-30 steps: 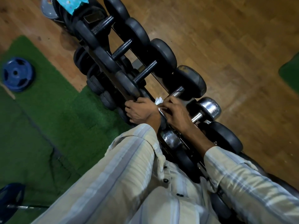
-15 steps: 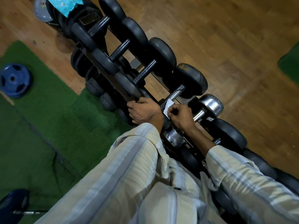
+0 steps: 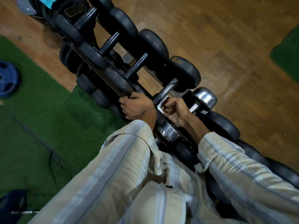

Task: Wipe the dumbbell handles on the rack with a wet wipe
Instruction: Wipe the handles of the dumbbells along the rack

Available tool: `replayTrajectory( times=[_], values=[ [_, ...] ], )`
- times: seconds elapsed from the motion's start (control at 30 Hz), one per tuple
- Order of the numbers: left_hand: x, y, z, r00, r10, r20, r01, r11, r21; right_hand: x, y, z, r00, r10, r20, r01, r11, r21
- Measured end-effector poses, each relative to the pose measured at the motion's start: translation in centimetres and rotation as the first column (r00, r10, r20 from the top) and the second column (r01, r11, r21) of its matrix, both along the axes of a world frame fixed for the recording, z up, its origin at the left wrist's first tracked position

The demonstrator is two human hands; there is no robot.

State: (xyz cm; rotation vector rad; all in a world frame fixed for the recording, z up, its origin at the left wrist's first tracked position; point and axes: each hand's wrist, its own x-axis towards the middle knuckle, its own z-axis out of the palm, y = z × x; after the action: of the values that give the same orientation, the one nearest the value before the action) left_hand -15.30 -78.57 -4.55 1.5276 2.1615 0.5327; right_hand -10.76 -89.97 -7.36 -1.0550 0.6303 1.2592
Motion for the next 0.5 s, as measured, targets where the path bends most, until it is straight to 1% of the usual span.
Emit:
replayTrajectory(
  times=[0.17, 0.27, 0.33, 0.4, 0.5],
  values=[
    [-0.1, -0.2, 0.2, 1.0, -0.008, 0.014, 0.008, 1.0, -0.008, 0.3, 1.3, 0.4, 0.993, -0.099, -0.061, 0.104, 0.991, 0.086],
    [0.0, -0.1, 0.3, 1.0, 0.001, 0.013, -0.001, 1.0, -0.008, 0.3, 2.4, 0.5, 0.976, -0.169, -0.139, 0.192, 0.966, 0.173],
    [0.0, -0.1, 0.4, 1.0, 0.009, 0.02, -0.009, 1.0, -0.013, 0.2, 3.2, 0.3, 0.962, -0.226, -0.156, 0.253, 0.95, 0.182],
    [0.1, -0.1, 0.5, 1.0, 0.012, 0.025, -0.012, 1.0, -0.017, 0.1, 3.9, 0.5, 0.956, -0.259, -0.139, 0.281, 0.946, 0.165],
    [-0.1, -0.2, 0.6, 1.0, 0.009, 0.026, -0.008, 0.999, -0.032, -0.2, 4.2, 0.6, 0.97, -0.235, -0.065, 0.242, 0.962, 0.126]
  ],
)
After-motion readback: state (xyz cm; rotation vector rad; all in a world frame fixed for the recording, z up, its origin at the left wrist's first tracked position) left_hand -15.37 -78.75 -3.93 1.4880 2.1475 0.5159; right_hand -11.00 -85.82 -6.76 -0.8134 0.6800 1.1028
